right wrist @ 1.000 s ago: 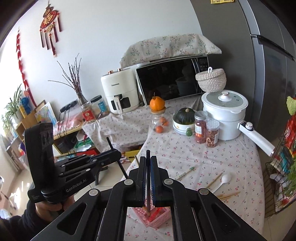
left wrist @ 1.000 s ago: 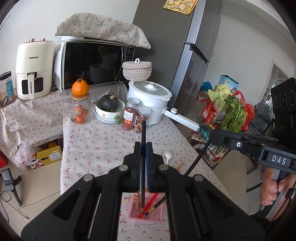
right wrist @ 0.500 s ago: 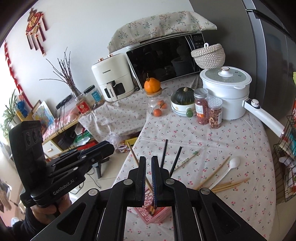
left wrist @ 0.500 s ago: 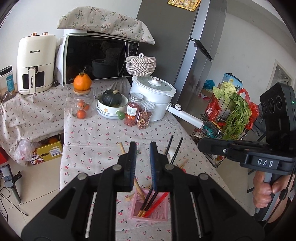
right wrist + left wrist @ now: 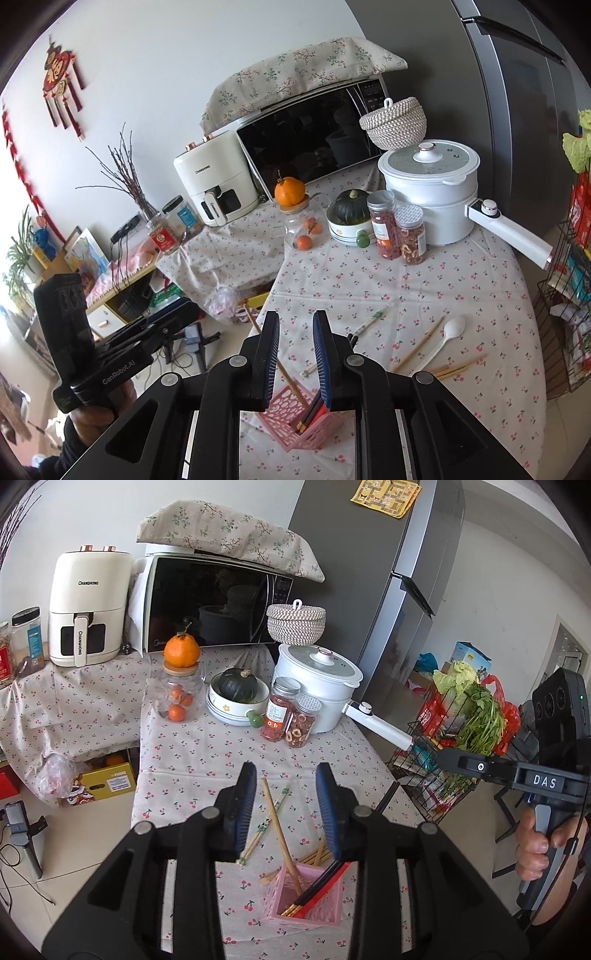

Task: Organize utensils
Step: 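Move the left tool to the paper-wrapped chopsticks while the right tool approaches the white spoon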

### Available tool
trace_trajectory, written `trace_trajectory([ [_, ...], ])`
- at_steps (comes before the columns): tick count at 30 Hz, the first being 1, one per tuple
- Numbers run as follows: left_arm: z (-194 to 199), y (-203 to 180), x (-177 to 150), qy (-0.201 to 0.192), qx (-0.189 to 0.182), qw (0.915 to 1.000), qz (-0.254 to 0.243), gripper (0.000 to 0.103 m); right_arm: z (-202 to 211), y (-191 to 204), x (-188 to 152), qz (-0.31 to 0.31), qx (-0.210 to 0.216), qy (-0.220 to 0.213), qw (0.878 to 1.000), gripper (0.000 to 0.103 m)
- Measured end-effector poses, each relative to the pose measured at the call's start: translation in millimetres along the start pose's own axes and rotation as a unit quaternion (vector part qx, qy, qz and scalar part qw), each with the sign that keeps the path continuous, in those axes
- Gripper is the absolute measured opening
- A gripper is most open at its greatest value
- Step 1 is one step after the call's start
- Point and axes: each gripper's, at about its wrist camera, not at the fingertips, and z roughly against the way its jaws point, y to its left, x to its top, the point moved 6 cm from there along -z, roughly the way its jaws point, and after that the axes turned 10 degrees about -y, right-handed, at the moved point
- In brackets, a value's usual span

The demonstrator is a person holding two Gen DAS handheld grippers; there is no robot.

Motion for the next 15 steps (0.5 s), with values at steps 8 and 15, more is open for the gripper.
trace_trajectory([
  [8, 10, 50, 11, 0.002, 0.065, 0.9973, 0.035, 0.077, 15, -39, 8, -0.029, -0.033, -0.018, 0.999, 0.045],
  [15, -20, 109, -23, 0.083, 0.139, 0.9836, 0.079, 0.085, 3, -101, -6, -0.066, -0.094, 0.006, 0.993, 0.059],
])
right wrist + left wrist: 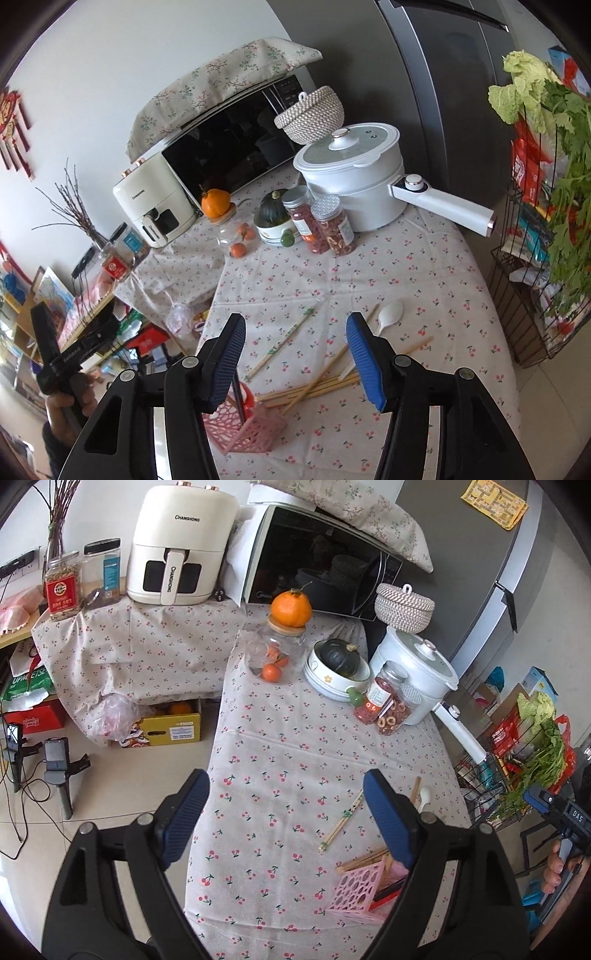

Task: Organize utensils
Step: 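Move the left tool to the paper-wrapped chopsticks while the right tool approaches the white spoon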

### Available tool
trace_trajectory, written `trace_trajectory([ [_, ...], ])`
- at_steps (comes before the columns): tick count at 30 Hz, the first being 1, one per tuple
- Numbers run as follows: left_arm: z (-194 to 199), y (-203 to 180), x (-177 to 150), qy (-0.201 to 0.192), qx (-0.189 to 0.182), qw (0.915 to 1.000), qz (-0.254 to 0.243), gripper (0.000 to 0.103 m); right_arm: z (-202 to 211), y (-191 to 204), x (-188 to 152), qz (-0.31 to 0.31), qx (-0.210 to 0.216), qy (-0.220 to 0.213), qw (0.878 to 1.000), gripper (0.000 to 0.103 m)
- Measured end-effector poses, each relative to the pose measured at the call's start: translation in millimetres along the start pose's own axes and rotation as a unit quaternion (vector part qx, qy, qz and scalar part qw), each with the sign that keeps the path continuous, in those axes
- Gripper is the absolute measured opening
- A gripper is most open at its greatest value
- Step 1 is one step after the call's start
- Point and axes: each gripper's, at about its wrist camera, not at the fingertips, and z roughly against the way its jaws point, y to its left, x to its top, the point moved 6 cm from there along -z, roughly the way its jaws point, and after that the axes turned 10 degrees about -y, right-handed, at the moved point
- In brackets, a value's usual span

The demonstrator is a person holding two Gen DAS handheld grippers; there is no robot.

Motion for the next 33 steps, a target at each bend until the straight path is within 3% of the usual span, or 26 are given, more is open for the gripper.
trace_trajectory([
  [2, -22, 3, -10, 0.035, 0.003, 0.9993, -0.012, 0.085, -15, -17, -7, -0.006, -0.023, 0.019, 1.000, 0.059],
  [6, -72, -6, -26, 0.100, -0.028, 0.9939, -0.036, 0.085, -49, -45, -27, -0.024, -0.050, 0.065, 0.996, 0.060],
  [11, -126, -34, -41, 0.154, -0.078, 0.9811, -0.087, 0.079, -89, -72, -48, -0.023, -0.086, 0.112, 0.990, 0.060],
  [18, -186, -90, -50, 0.215, -0.157, 0.9462, -0.184, 0.049, -146, -110, -61, -0.021, -0.126, 0.152, 0.980, 0.060],
  [24, -220, -131, -61, 0.255, -0.214, 0.9157, -0.225, 0.043, -180, -121, -55, -0.024, -0.122, 0.165, 0.978, 0.060],
  [27, -232, -148, -74, 0.281, -0.227, 0.8991, -0.248, 0.038, -194, -124, -55, -0.030, -0.118, 0.177, 0.977, 0.060],
  [33, -239, -175, -95, 0.301, -0.242, 0.8740, -0.295, 0.038, -209, -123, -57, -0.024, -0.120, 0.189, 0.974, 0.060],
])
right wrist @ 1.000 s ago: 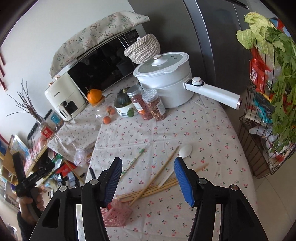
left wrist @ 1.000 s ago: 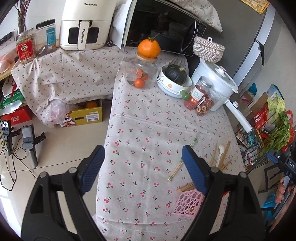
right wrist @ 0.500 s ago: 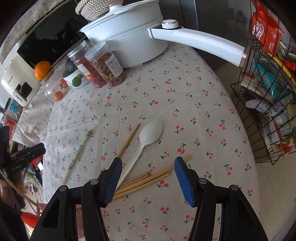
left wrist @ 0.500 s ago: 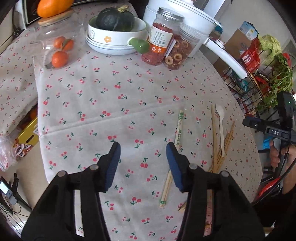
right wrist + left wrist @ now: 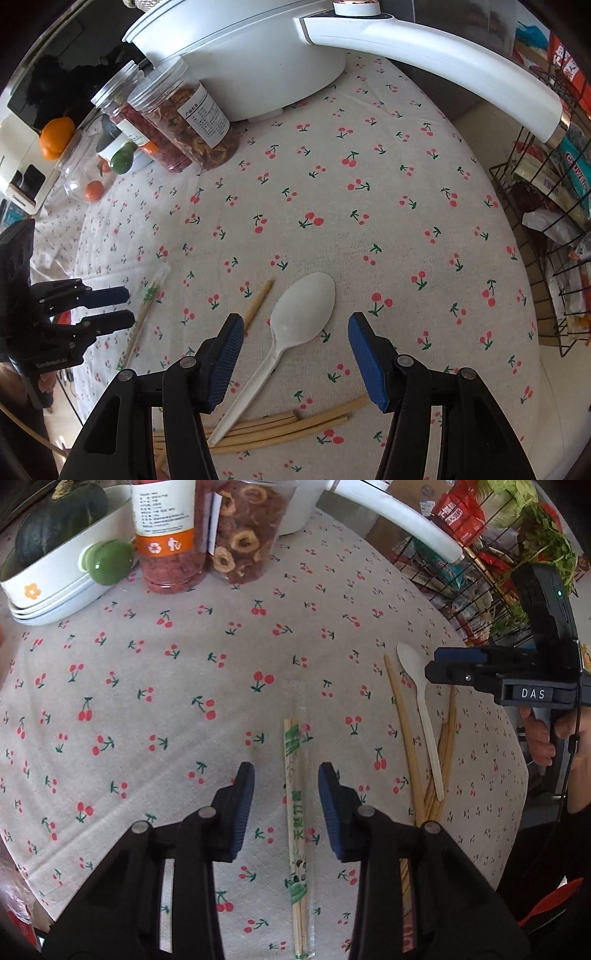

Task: Organize utensils
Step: 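Move the left tool to the paper-wrapped chopsticks while the right tool approaches the white spoon, then grasp the wrapped chopsticks with the left tool while the right tool grasps the white spoon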

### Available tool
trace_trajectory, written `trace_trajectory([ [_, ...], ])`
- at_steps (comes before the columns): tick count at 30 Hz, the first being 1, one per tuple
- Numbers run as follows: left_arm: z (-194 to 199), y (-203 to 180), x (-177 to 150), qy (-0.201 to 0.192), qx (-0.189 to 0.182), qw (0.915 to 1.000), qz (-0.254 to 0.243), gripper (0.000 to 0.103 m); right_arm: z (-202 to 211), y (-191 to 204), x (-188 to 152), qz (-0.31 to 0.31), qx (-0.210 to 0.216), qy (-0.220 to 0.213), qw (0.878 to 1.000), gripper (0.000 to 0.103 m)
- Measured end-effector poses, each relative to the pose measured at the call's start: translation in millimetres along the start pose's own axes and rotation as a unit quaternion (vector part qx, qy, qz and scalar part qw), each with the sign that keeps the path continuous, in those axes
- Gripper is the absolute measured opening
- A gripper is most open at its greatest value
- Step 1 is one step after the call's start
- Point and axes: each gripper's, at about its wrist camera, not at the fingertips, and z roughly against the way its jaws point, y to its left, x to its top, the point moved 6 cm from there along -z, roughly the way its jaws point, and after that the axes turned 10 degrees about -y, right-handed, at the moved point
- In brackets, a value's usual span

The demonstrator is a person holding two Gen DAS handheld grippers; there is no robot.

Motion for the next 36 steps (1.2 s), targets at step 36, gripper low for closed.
trace_trajectory([
  [36, 137, 58, -23, -0.223, 0.130, 0.9556, 0.142, 0.005, 82, 22, 6, 0.031, -0.015, -0.129, 0.991, 0.037],
])
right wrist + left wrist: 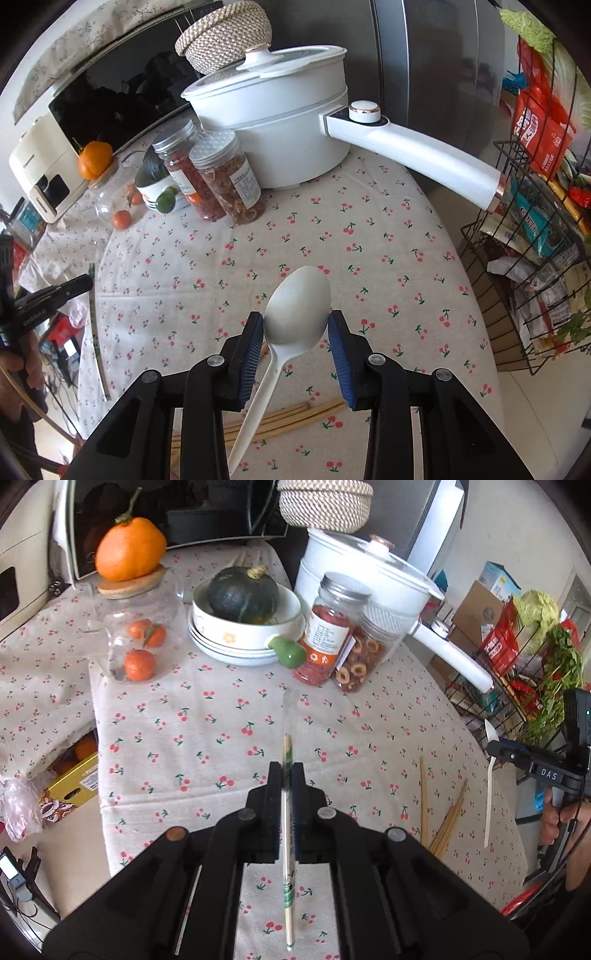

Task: Organize utensils
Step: 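Grasp the wrapped chopsticks with the left tool while the right tool grasps the white spoon, then carry the wrapped chopsticks and white spoon over the pink basket with both tools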

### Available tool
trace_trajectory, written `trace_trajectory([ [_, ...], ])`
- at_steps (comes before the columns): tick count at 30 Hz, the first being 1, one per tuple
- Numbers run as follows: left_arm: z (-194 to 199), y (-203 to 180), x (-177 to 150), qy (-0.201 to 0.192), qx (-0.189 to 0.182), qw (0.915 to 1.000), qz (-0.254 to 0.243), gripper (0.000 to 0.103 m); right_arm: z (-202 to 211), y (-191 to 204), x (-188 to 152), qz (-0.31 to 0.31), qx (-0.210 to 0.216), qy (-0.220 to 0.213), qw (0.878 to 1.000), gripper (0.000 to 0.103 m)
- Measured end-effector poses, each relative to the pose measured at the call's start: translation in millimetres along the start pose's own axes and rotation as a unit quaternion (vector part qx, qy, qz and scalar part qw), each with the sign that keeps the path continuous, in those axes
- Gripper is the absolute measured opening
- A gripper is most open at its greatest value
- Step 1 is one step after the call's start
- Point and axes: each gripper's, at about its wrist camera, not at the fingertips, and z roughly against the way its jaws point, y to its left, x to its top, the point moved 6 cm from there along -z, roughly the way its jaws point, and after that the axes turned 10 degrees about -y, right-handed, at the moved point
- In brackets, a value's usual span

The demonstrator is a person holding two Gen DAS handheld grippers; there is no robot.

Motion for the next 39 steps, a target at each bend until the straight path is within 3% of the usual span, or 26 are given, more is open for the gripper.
trace_trajectory([
  [10, 127, -3, 13, -0.137, 0.047, 0.9895, 0.005, 0.005, 91, 13, 3, -0.010, 0.018, -0.083, 0.996, 0.037],
  [14, 168, -9, 6, -0.176, 0.072, 0.9817, 0.001, 0.005, 118, 18, -2, -0.011, 0.029, -0.107, 0.994, 0.037],
  [20, 216, -21, -14, -0.223, 0.083, 0.9704, 0.043, 0.005, 151, 28, -14, -0.003, 0.042, -0.138, 0.989, 0.037],
  [26, 235, -42, -30, -0.246, 0.063, 0.9661, 0.045, 0.005, 176, 48, -21, 0.022, 0.060, -0.173, 0.983, 0.037],
  [33, 243, -76, -38, -0.267, -0.002, 0.9625, 0.046, 0.005, 199, 87, -29, 0.075, 0.075, -0.218, 0.970, 0.037],
  [39, 224, -98, -45, -0.259, -0.002, 0.9657, 0.012, 0.005, 207, 111, -32, 0.088, 0.090, -0.250, 0.960, 0.037],
])
